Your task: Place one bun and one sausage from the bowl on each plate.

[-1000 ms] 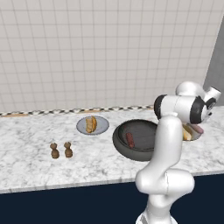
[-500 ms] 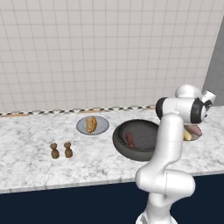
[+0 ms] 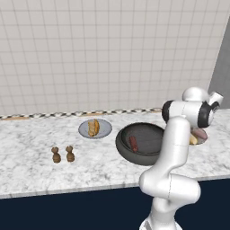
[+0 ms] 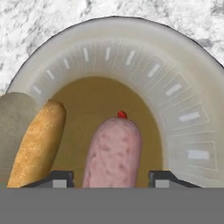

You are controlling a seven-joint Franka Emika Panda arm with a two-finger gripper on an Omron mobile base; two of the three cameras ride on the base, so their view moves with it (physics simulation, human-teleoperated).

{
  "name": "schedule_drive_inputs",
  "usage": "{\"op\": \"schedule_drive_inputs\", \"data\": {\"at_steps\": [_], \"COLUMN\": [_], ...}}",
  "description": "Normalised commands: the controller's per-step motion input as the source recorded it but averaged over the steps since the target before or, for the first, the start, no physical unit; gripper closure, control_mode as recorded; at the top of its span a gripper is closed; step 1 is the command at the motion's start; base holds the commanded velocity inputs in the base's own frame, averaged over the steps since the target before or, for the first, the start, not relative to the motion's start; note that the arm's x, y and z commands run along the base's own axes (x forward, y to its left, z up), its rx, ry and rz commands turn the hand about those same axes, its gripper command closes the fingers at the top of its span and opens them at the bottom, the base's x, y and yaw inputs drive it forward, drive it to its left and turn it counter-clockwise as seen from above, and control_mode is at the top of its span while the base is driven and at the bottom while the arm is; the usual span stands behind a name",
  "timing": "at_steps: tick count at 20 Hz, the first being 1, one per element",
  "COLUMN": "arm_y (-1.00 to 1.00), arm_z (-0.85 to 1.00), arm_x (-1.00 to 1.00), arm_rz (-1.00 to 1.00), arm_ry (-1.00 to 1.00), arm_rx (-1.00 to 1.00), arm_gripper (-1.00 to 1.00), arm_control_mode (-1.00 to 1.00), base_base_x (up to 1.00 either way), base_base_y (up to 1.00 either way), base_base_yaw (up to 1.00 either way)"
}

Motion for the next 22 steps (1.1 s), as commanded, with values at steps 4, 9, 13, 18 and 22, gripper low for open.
{"op": "schedule_drive_inputs", "data": {"at_steps": [4, 9, 13, 18, 22], "arm_y": [0.26, 0.51, 0.38, 0.91, 1.0], "arm_z": [0.59, 0.5, 0.18, 0.43, 0.28], "arm_x": [-0.2, -0.53, -0.81, -0.72, -0.46], "arm_rz": [0.0, -0.08, 0.02, -0.14, -0.21], "arm_ry": [-0.12, -0.12, -0.12, 0.05, 0.13], "arm_rx": [0.0, 0.0, -0.03, -0.08, -0.12], "arm_gripper": [-1.0, -1.0, -1.0, -1.0, -1.0], "arm_control_mode": [-1.0, -1.0, -1.0, -1.0, -1.0], "base_base_x": [0.0, 0.0, 0.0, 0.0, 0.0], "base_base_y": [0.0, 0.0, 0.0, 0.0, 0.0], "base_base_yaw": [0.0, 0.0, 0.0, 0.0, 0.0]}}
